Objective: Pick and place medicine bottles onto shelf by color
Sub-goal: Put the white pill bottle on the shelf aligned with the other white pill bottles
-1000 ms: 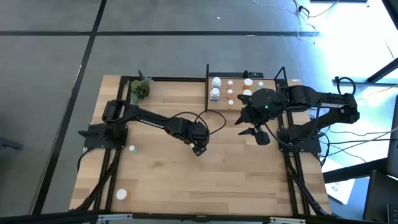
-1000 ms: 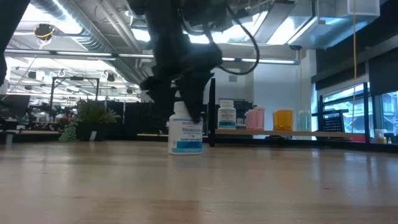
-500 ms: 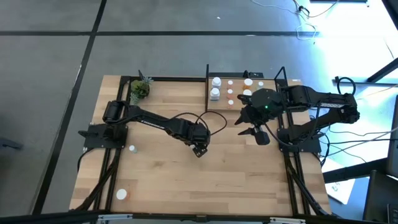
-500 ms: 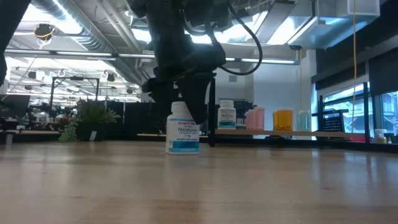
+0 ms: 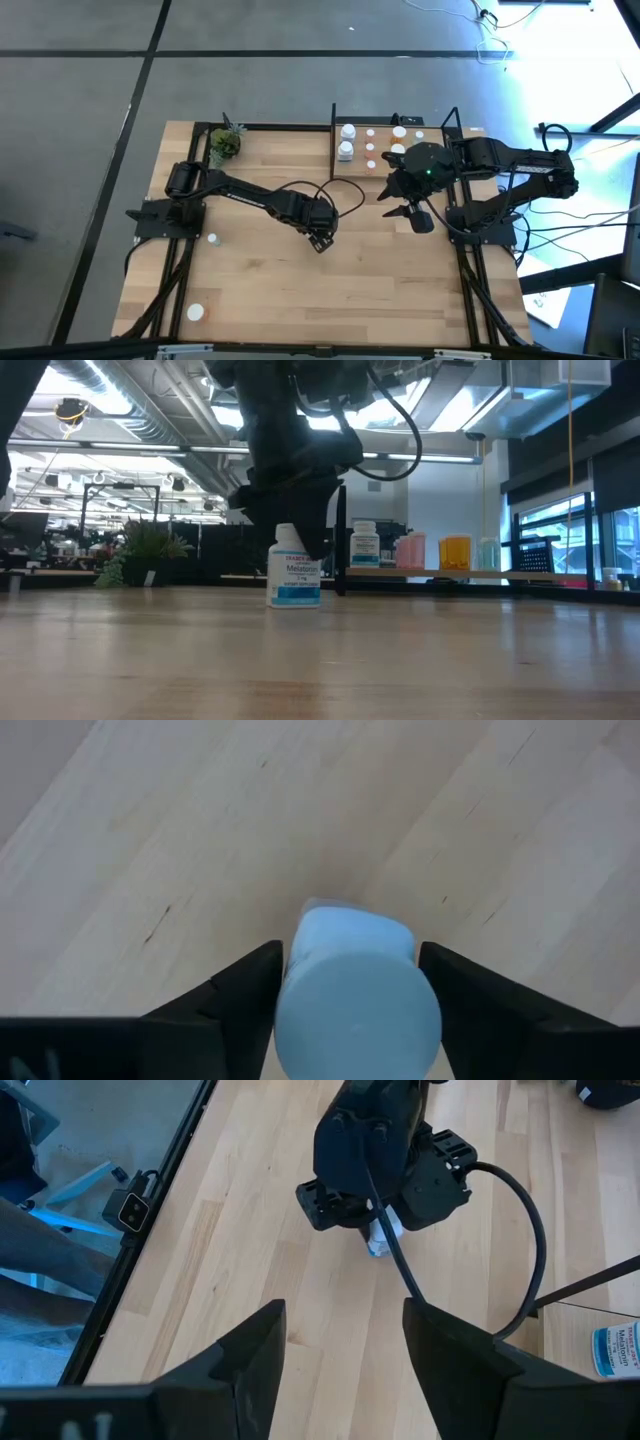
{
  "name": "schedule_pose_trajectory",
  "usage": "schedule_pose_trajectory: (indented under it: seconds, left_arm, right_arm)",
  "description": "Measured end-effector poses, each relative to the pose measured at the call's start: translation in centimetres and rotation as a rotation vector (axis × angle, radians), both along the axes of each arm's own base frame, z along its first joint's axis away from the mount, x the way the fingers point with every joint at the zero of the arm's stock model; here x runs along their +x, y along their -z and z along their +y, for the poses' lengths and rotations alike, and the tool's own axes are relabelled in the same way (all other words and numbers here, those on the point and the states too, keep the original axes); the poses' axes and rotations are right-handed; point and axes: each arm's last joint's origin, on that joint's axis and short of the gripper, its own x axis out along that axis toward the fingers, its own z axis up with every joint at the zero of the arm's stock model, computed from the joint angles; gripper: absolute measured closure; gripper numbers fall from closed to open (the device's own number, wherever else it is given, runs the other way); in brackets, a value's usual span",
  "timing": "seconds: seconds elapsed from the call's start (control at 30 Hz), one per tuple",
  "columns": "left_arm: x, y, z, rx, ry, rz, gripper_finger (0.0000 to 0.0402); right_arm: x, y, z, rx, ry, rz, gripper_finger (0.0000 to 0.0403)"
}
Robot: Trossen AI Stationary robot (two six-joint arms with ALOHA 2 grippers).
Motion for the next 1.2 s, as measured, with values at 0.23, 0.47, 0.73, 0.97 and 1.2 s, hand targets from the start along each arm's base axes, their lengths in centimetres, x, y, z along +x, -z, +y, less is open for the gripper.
schedule_pose_trajectory:
  seconds: [0.23,0.47,0.73,0.97,1.2]
  left_arm:
    - [0.0,0.0,0.0,-0.014,0.004,0.001,0.0192]
    - [0.0,0.0,-0.1,-0.029,0.009,0.002,0.0211]
    - [0.5,-1.0,0.6,-0.038,0.027,-0.012,0.0213]
    - [1.7,-4.0,1.6,-0.009,0.09,-0.067,0.0213]
    - [2.0,-8.6,2.7,0.035,0.179,-0.061,0.0214]
  right_arm:
    - [0.0,0.0,0.0,0.0,-0.001,0.006,0.0198]
    - [-0.1,0.0,0.0,0.0,-0.001,0.004,0.0198]
    - [-1.4,-0.9,-0.1,0.007,0.004,-0.04,0.0198]
    - [-2.8,-1.6,-0.2,0.023,0.019,-0.062,0.0198]
    - [-4.6,-2.6,-0.4,0.039,0.104,-0.107,0.0198]
